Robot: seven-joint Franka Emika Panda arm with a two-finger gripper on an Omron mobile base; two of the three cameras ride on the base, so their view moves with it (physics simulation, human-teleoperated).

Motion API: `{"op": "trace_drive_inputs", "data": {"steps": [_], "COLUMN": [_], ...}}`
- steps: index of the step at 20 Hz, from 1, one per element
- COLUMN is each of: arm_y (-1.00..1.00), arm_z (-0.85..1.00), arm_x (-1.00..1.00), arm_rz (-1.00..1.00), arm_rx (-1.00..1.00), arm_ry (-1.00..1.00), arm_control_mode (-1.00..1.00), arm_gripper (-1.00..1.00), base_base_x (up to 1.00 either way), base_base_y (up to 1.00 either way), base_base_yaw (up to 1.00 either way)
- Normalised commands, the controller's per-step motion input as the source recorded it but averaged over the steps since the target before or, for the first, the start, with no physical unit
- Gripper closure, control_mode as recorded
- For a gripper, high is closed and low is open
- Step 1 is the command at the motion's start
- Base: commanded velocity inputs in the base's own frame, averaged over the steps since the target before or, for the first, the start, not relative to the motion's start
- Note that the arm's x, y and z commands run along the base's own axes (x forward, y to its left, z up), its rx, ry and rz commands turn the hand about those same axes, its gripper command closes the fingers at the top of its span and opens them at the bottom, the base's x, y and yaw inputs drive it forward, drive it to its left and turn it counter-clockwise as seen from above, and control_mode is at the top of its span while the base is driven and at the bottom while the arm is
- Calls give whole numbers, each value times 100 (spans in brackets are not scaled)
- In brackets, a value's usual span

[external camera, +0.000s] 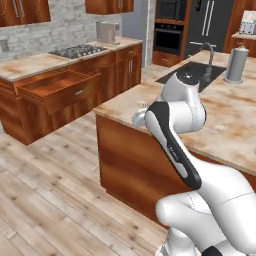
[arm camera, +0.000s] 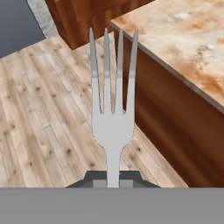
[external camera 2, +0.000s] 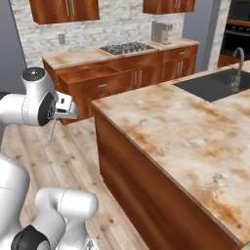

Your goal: Pick up the metallic utensils from the counter and place them in the open drawer. Make sure not to pick up any wooden utensils.

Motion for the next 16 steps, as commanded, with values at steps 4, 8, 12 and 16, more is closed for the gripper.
{"op": "trace_drive_inputs", "data": {"steps": [4, 8, 12, 16], "arm_y": [0, 0, 0, 0], "arm_z": [0, 0, 0, 0], "arm_x": [0, 0, 0, 0], "arm_rz": [0, 0, 0, 0], "arm_rx": [0, 0, 0, 0], "arm_ry": [0, 0, 0, 0], "arm_control_mode": [100, 100, 100, 100], "arm_gripper": [100, 100, 100, 100], "base_base_x": [65, 64, 64, 64], "base_base_y": [100, 100, 100, 100], "base_base_yaw": [-24, -24, -24, -25]}}
